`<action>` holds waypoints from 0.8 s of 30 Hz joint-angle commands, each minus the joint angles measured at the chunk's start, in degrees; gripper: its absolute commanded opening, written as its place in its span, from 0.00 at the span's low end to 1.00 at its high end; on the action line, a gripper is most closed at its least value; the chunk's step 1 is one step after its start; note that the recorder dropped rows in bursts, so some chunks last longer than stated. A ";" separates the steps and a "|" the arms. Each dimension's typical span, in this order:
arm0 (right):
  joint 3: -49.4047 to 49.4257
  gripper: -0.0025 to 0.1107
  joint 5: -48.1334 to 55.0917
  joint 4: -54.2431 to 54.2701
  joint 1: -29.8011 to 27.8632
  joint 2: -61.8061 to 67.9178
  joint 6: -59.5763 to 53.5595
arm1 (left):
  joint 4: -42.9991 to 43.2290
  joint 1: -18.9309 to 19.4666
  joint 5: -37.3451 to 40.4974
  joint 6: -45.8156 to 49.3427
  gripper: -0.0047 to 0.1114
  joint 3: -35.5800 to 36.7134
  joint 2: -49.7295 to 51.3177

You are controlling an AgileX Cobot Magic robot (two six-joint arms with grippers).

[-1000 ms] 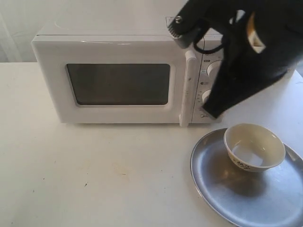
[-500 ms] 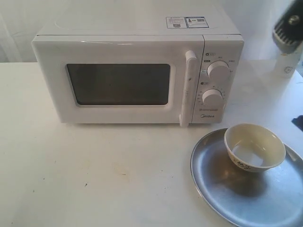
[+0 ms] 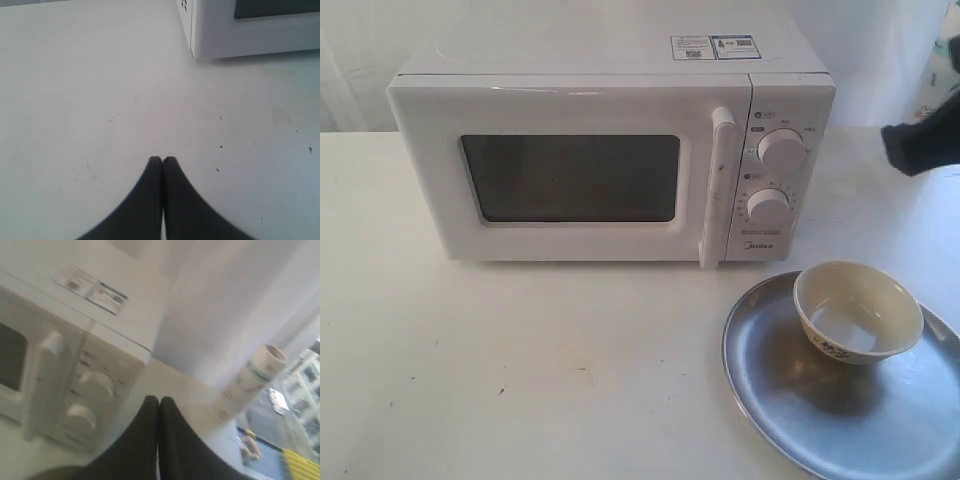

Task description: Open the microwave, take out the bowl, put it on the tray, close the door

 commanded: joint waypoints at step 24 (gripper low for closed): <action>0.35 0.02 -16.25 -1.04 -0.10 -0.07 2.60 | -0.38 -0.27 0.17 0.00 0.04 -0.16 -0.12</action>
